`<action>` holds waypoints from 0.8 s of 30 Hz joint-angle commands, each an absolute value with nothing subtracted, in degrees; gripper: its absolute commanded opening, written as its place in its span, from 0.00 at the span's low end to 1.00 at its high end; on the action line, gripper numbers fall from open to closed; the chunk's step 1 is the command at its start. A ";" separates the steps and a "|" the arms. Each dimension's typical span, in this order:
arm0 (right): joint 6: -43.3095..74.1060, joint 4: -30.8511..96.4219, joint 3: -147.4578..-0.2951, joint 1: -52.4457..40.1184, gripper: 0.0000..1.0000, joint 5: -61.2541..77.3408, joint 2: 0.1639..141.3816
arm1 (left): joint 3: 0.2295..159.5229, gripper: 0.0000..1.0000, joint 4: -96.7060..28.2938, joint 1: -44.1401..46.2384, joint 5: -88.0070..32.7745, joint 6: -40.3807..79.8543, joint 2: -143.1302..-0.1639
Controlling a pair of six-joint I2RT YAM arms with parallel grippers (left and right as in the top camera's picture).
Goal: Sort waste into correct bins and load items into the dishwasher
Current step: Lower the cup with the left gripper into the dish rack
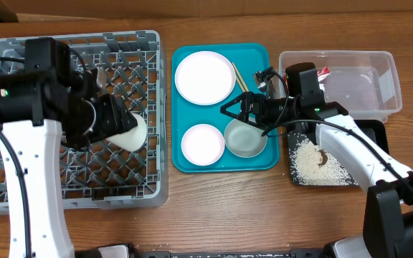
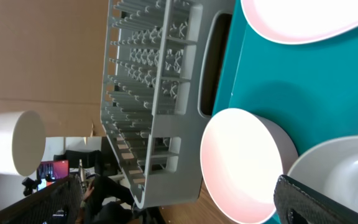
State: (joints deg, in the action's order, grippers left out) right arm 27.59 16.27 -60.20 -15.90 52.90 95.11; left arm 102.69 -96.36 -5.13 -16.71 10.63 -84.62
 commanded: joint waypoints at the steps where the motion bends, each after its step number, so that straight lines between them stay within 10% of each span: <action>1: 26.46 16.56 -60.01 -16.16 1.00 52.51 95.26 | 95.66 0.61 -96.82 -4.14 -10.07 12.64 -78.37; 24: 25.21 17.15 -60.01 -16.16 1.00 52.51 95.26 | 62.48 0.60 -76.14 -3.97 -5.34 16.97 -75.75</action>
